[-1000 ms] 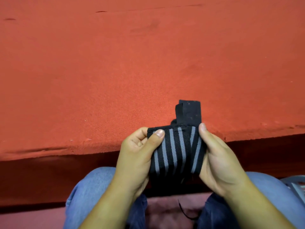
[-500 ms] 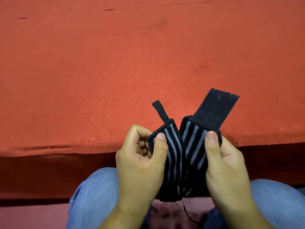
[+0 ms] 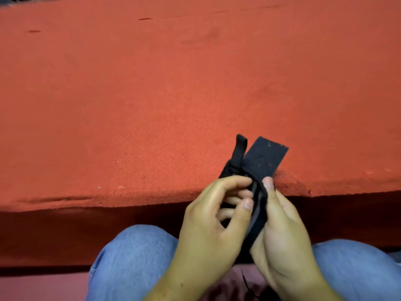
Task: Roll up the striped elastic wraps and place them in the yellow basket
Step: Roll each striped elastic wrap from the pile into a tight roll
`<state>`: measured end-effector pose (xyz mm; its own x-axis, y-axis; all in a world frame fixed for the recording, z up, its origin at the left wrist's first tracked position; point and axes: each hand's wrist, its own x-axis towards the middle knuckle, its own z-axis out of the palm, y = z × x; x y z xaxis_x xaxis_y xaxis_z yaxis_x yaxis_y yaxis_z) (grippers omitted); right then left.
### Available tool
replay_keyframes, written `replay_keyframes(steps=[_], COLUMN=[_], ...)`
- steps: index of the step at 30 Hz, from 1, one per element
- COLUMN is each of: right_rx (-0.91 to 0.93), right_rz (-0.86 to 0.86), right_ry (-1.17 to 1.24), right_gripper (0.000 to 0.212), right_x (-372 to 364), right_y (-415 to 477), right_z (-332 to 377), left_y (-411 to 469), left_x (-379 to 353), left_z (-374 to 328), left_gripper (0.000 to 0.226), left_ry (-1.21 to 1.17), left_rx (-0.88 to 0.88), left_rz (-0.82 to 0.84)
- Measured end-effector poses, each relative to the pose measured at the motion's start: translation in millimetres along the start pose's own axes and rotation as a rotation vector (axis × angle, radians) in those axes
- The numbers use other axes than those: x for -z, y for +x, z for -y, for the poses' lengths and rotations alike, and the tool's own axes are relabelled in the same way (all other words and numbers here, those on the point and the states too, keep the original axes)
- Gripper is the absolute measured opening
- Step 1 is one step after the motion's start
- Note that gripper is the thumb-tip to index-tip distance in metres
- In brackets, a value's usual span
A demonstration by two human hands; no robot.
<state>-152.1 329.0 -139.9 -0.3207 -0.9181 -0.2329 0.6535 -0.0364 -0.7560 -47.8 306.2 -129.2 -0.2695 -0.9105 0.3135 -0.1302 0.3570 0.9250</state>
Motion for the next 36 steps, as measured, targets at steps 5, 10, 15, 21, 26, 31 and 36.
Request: replay_keyframes(steps=[5,10,15,21,26,31,36], right_rx=[-0.080,-0.159,-0.092,0.003,-0.004,0.013,0.089], right_rz=[0.032,0.106,0.098,0.077,0.152,0.199,0.346], right_ry=[0.121,0.122,-0.074,-0.252,-0.252,-0.298,-0.451], right_gripper=[0.049,0.057,0.051,0.043,0.046,0.054,0.051], right_x=[0,2,9,12,12,16,20], right_y=[-2,-1,-1,4,5,7,4], right_z=[7,15,9,15,14,13,11], left_y=[4,5,9,12,11,12,13], left_x=[-1,4,9,13,13,14,15], left_z=[6,4,8,10,15,19,19], left_gripper=[0.030,0.057,0.043,0.029,0.023,0.025,0.017], left_ry=[0.426,0.324,0.177,-0.015,-0.089,-0.157,-0.229], left_rx=[-0.241,-0.061,0.055,0.098,0.156,0.191,0.194], left_rz=[-0.116,-0.196,-0.188,-0.113,-0.136,-0.124,-0.137])
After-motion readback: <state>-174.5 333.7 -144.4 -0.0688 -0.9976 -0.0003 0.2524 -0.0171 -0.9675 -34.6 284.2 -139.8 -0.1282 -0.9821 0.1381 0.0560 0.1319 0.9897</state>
